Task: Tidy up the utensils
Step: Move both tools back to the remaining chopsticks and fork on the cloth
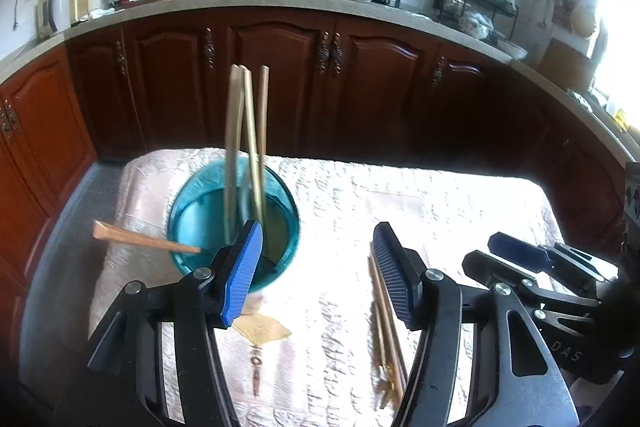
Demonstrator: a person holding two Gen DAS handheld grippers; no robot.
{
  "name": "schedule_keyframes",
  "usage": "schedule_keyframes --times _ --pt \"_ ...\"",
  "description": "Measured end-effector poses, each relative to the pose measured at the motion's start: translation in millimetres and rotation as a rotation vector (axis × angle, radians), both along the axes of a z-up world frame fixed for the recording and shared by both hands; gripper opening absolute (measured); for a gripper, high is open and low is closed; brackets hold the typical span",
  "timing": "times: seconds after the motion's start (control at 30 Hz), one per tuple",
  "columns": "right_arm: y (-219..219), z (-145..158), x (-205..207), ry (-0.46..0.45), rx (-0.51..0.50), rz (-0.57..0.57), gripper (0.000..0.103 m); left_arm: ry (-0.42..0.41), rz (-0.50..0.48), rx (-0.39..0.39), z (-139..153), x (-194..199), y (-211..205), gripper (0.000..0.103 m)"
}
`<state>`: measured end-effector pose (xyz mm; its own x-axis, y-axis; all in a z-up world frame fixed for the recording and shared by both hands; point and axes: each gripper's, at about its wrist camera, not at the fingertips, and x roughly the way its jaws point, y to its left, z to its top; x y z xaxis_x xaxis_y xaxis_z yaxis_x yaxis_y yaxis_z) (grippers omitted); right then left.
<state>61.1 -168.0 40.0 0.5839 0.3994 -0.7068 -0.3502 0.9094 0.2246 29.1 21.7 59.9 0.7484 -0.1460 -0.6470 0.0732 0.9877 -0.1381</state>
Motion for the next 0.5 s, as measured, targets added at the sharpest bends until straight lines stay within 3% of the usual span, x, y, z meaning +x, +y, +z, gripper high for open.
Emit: schedule_keyframes --times 0.27,0.37,0.5 --pt "-18.6 -47.2 -0.8 0.145 -0.025 -0.018 0.042 0.065 -0.033 -0.04 -18.1 -2.2 -4.5 0.059" --pt "-20.9 -75.7 4.5 0.227 0.013 -0.025 0.032 0.075 -0.023 -0.038 -24.4 -4.2 -2.3 0.059" --pt "-15.1 -108.1 17.0 0.294 0.013 -0.025 0.029 0.098 -0.027 -0.026 -33.3 -6.2 -2.1 0.059"
